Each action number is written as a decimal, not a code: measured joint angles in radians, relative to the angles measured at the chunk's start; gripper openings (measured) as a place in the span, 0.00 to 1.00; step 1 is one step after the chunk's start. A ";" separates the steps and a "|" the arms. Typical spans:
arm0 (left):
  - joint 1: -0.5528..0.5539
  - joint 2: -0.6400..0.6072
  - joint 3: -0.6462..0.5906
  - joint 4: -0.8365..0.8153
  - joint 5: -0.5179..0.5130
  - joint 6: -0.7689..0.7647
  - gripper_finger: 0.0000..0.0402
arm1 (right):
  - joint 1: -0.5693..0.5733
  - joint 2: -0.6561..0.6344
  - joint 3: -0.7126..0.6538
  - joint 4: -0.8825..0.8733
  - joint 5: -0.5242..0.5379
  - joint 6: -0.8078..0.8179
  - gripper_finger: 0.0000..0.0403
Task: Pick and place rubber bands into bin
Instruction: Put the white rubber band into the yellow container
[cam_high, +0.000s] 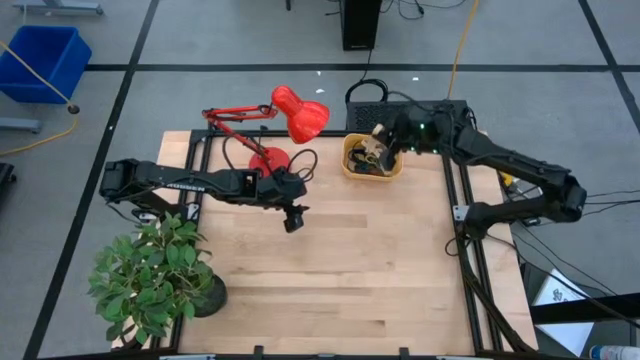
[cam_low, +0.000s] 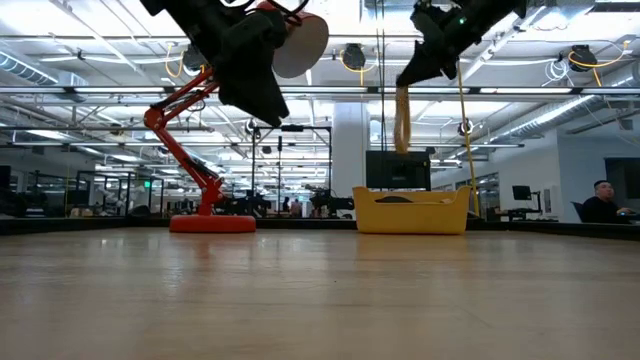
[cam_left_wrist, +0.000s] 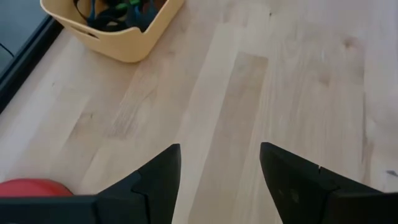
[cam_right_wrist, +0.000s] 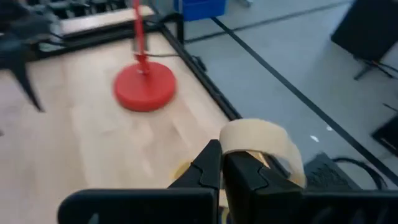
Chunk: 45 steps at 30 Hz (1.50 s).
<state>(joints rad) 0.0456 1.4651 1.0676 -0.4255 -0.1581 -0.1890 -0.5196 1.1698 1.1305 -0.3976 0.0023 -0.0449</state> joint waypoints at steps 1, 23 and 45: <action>0.000 0.000 0.000 0.005 0.000 0.000 0.57 | -0.019 0.000 0.000 -0.008 -0.001 -0.001 0.00; 0.000 0.000 0.000 0.020 -0.001 0.002 0.57 | -0.155 0.000 -0.490 0.390 -0.005 0.088 0.00; 0.000 0.000 -0.001 0.045 -0.001 -0.003 0.57 | -0.153 -0.001 -0.529 0.538 -0.004 0.141 0.15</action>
<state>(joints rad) 0.0456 1.4651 1.0668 -0.3801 -0.1593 -0.1925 -0.6727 1.1690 0.6010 0.1406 -0.0015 0.0965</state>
